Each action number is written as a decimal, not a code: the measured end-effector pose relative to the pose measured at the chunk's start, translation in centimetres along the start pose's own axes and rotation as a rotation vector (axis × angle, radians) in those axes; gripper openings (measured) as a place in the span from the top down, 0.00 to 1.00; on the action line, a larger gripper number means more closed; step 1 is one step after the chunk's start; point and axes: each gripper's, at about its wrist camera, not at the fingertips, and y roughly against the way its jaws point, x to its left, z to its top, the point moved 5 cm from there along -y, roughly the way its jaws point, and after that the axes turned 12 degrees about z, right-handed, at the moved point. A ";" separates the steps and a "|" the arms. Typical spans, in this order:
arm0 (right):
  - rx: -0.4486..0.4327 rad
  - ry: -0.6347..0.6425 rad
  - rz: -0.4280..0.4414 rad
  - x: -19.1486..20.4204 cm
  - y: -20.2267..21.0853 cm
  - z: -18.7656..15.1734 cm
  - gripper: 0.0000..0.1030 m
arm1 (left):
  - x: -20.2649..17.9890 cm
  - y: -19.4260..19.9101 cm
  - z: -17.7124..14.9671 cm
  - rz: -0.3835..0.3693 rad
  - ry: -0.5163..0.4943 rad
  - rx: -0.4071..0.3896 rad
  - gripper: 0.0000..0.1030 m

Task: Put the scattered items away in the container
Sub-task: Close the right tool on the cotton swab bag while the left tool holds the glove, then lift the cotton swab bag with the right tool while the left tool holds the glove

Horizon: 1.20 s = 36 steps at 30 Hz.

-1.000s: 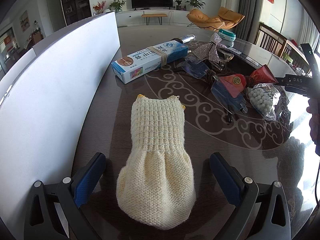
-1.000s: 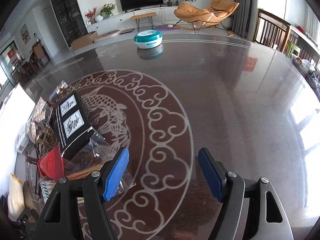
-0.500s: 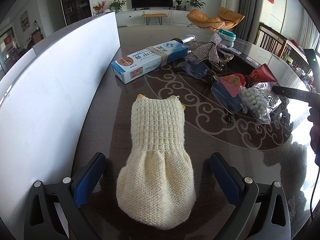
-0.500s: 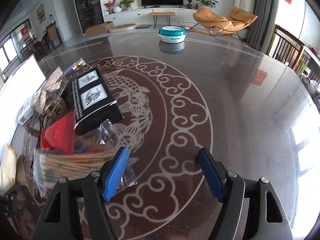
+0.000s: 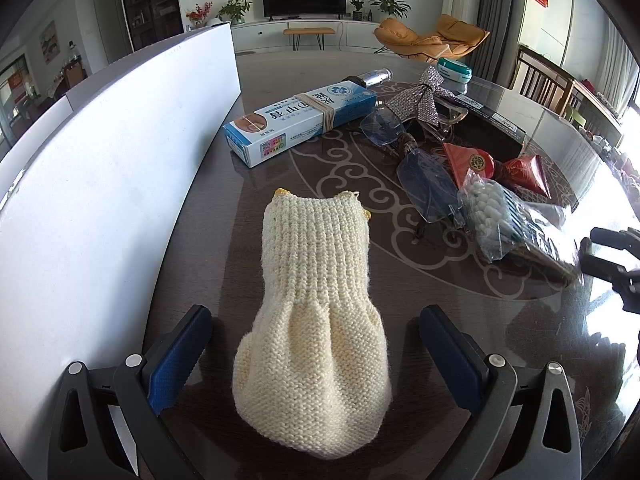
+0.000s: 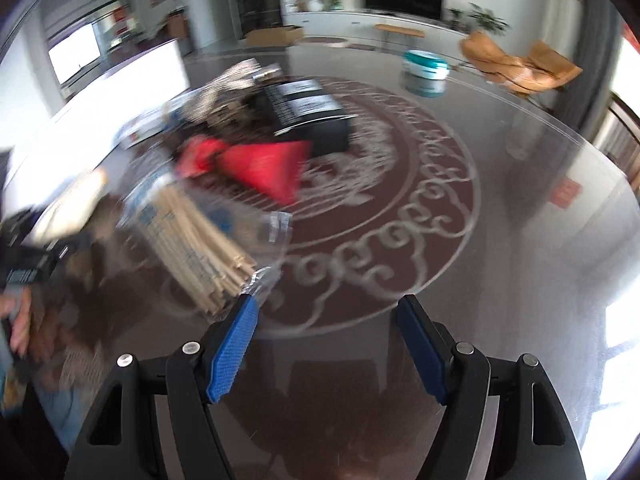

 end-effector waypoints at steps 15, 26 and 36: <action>-0.019 0.337 0.207 9.3 1.0 2.7 0.29 | 0.0 0.1 0.0 0.002 0.001 -0.001 0.00; 0.144 0.370 0.138 10.4 -4.7 3.7 0.50 | -0.5 0.5 0.5 -0.044 -0.056 -0.033 0.16; 0.002 0.011 -0.131 2.1 2.4 -3.5 0.59 | -8.1 4.3 -1.6 -0.130 -0.160 -0.095 0.42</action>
